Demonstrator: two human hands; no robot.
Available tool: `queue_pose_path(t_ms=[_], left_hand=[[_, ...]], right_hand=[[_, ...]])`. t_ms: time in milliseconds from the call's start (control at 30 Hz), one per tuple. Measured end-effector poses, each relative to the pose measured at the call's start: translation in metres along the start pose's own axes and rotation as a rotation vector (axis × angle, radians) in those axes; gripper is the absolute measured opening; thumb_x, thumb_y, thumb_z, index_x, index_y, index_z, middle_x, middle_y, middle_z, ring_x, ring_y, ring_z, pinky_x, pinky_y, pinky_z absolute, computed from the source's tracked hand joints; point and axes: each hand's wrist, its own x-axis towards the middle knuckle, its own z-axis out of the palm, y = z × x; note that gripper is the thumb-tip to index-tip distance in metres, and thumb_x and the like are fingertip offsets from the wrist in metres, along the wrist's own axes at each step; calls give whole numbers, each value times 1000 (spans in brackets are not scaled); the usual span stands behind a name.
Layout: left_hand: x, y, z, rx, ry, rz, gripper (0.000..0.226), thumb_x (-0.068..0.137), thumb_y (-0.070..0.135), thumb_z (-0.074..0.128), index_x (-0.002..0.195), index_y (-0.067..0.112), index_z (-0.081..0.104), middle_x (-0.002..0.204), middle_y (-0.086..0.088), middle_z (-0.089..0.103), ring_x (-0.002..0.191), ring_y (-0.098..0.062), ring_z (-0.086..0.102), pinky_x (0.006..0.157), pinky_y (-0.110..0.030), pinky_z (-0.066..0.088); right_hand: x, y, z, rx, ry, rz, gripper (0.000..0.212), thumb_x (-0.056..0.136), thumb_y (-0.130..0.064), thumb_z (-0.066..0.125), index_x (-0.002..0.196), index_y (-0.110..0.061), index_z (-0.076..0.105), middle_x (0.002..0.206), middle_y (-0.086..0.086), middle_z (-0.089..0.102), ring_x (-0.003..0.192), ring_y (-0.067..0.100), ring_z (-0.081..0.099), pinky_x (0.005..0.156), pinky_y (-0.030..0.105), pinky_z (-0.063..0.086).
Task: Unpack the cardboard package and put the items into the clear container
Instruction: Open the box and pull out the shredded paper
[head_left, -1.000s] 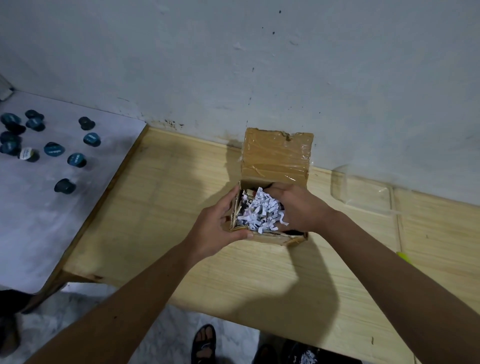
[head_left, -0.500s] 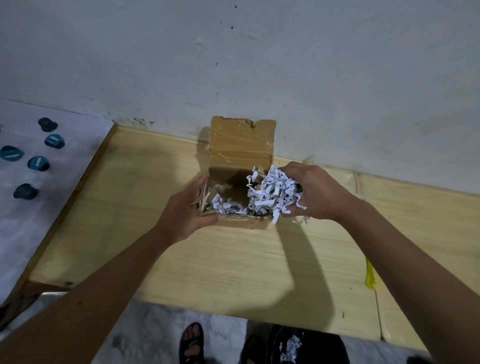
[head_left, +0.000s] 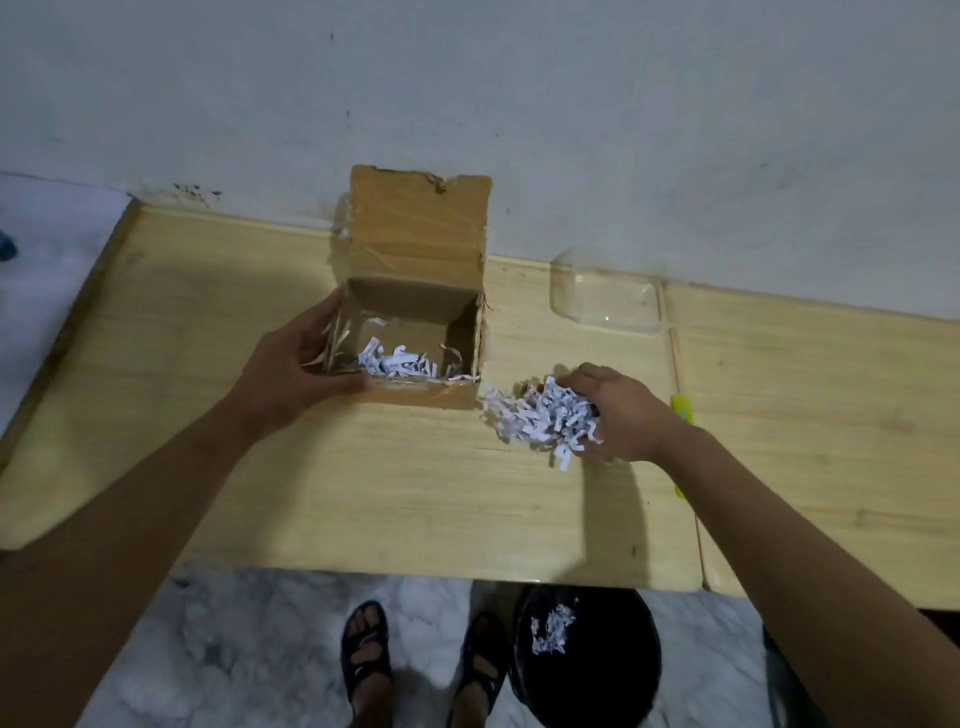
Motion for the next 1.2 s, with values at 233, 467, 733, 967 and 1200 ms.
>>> queue_pose_path(t_ms=[233,467,733,967,1200], left_hand=[[-3,5,1,-16,-7,-12,109,61,-2,89,152,36,42,128,36,65,113,11,63,101,-17,52],[-4,5,0,-17,-2,-35,111,65,-13,86,159,22,39,127,37,65,114,10,64,100,-17,53],[-4,6,-1,-9,1,-58,112,65,-9,91,158,27,40,125,31,69,115,5,65,105,-23,52],[-3,4,-3,-36,-23,-74,115,65,-6,93,161,21,37,151,5,59,135,-11,58,115,-37,46],[-2,1,-3,-47,-12,-75,115,65,-10,92,161,22,37,148,5,62,132,-8,61,110,-33,50]], right_hand=[[1,-2,3,100,38,-1,77,70,-39,74,142,-18,58,128,2,54,108,25,61,86,28,45],[-3,-5,-9,145,118,-47,78,66,-23,83,140,-17,61,128,0,60,109,24,67,93,36,55],[-18,-16,-34,245,179,-64,74,62,-41,98,129,-23,70,125,-8,65,110,12,65,97,28,49],[-13,-29,-47,256,282,-78,30,89,-46,75,108,-24,76,110,-13,72,102,3,68,94,25,52],[1,-31,-43,384,312,0,14,79,-17,89,81,-22,76,97,-10,77,94,6,73,89,30,57]])
